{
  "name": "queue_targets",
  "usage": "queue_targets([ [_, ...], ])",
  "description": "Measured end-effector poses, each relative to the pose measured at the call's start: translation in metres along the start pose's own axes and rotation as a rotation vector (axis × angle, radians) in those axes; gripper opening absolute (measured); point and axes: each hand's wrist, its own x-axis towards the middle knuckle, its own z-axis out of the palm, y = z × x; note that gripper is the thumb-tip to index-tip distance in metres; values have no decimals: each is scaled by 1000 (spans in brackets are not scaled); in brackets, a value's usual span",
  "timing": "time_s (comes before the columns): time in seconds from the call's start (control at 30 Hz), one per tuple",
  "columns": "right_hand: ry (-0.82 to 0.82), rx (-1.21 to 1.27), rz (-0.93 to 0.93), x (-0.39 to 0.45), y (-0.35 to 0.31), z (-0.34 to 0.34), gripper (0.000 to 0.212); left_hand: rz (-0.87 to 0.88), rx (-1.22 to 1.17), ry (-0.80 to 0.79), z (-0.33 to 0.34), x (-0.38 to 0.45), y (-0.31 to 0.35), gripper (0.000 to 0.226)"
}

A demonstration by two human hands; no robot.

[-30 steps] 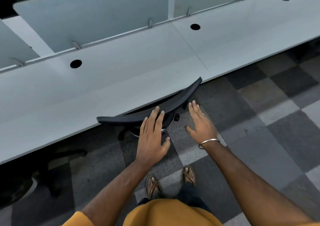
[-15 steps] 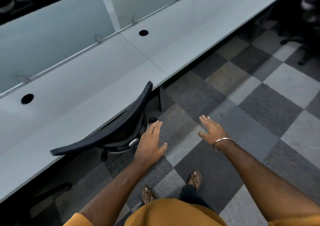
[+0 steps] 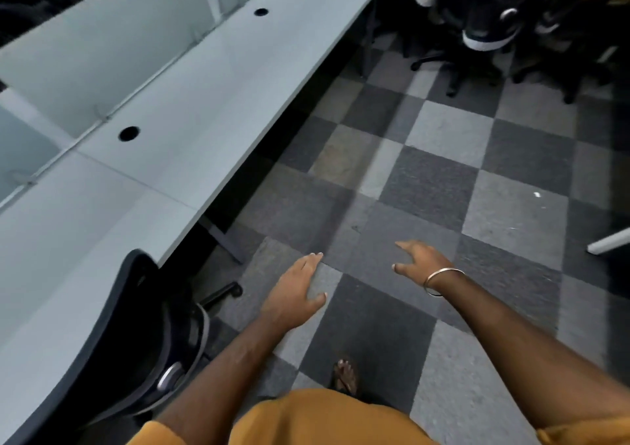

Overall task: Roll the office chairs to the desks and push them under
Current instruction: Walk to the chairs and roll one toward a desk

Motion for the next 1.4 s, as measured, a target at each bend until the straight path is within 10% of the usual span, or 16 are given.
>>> queue_targets([
  [0.63,193,97,151,99,108,-161,63,155,172,-418,-26,288,106,84],
  [1.4,301,168,235,378,258,-436,47,261,219,-388,-80,727,284,77],
])
